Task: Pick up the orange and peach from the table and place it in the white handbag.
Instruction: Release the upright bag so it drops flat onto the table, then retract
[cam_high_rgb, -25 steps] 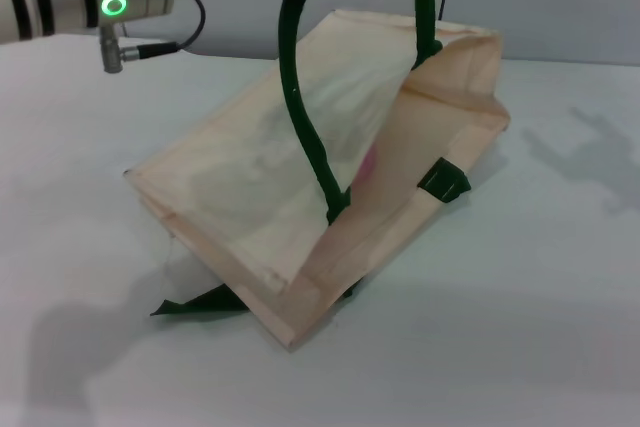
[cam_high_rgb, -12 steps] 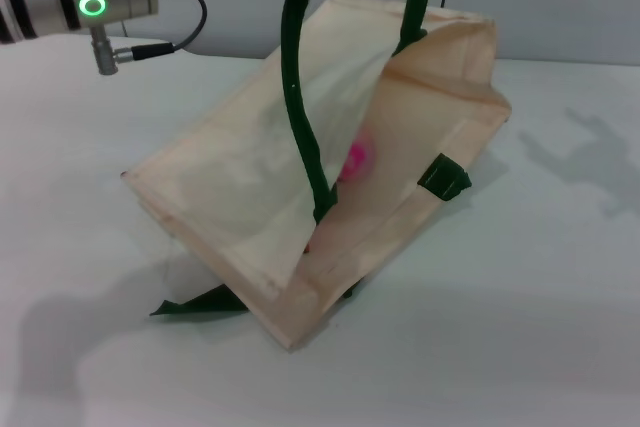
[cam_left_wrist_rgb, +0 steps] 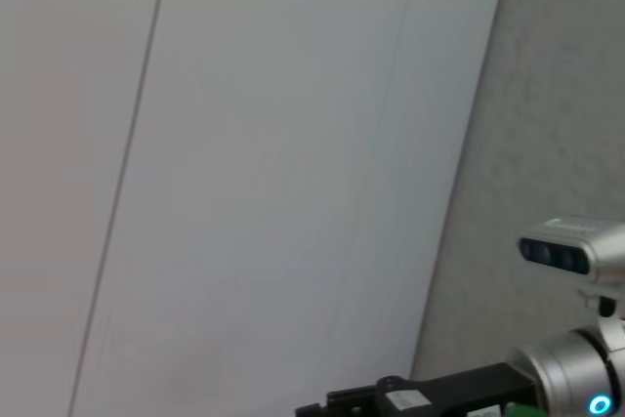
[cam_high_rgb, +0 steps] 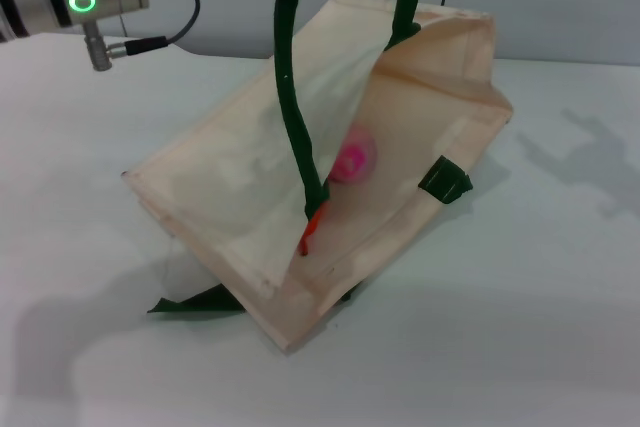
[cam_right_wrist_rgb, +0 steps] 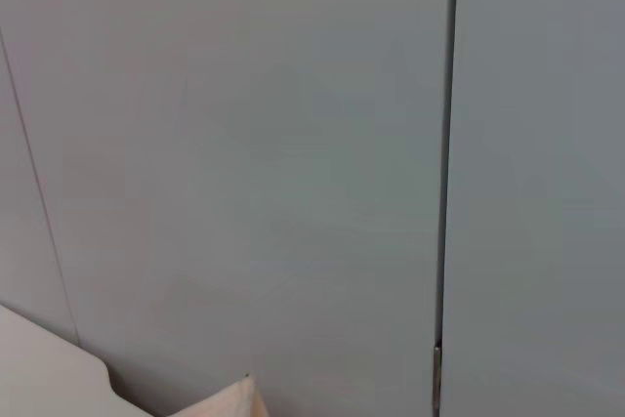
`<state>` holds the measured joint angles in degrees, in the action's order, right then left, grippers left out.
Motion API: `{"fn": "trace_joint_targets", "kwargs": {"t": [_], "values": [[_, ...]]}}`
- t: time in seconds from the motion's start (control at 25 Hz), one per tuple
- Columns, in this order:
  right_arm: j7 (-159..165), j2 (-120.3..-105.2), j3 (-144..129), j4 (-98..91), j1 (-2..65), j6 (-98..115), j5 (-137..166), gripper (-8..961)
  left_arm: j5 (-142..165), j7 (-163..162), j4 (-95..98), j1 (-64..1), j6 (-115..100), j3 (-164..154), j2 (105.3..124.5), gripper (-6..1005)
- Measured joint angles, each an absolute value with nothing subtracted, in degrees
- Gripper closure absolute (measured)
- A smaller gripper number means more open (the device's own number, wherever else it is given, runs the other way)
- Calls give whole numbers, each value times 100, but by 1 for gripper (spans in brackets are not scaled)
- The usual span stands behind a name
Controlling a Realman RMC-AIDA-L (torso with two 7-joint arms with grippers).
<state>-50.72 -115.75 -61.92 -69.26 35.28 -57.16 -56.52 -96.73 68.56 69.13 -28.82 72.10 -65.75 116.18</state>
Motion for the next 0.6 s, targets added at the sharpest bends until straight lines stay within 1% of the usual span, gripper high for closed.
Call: {"fn": "trace_joint_targets", "kwargs": {"t": [0.6], "values": [[-5074,-11575,-6117,-6911,3518,-5824,-5652,88,-8443,6570,7070,-2763,6296,-6566,11623,519]]}}
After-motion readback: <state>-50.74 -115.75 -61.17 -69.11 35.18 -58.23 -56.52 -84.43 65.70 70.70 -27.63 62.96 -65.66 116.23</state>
